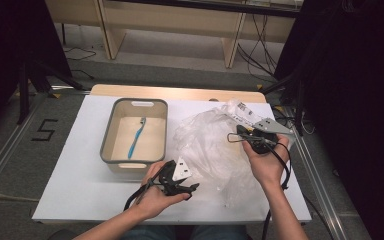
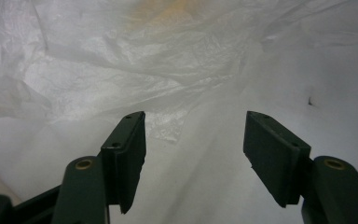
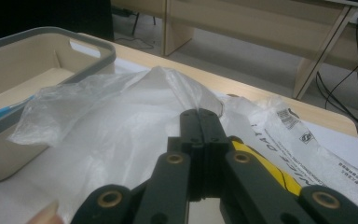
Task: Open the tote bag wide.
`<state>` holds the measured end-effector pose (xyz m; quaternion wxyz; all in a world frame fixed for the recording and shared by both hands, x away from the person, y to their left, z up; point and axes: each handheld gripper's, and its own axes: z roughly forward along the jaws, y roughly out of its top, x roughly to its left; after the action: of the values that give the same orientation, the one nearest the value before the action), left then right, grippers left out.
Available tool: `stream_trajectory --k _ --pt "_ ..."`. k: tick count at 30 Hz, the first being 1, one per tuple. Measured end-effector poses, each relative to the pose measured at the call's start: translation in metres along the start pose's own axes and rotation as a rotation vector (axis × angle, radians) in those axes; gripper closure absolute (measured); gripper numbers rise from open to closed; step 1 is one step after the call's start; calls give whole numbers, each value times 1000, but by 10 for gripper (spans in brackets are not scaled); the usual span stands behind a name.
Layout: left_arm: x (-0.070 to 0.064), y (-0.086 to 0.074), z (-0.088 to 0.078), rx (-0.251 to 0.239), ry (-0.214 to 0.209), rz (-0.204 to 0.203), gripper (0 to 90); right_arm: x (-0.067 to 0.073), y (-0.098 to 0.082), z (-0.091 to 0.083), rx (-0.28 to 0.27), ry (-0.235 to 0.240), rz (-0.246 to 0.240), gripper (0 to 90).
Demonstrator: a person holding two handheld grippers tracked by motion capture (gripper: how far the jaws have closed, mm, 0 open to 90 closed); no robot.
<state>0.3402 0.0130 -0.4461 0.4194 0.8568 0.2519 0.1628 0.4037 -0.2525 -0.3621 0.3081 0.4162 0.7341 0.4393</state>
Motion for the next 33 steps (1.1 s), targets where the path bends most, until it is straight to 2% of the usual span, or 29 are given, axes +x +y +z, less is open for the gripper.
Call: stream_trajectory --k 5,9,23,33 --pt "-1 1 -9 -19 13 -4 362 0 0 0 1 2 1 900" --pt "0 1 -15 -35 24 -27 344 0 0 0 0 1 2 900" --pt "20 3 -35 -63 60 -74 326 0 -1 1 7 1 4 900" --pt "26 5 -42 -72 77 -90 326 -1 -1 1 3 -3 6 900"
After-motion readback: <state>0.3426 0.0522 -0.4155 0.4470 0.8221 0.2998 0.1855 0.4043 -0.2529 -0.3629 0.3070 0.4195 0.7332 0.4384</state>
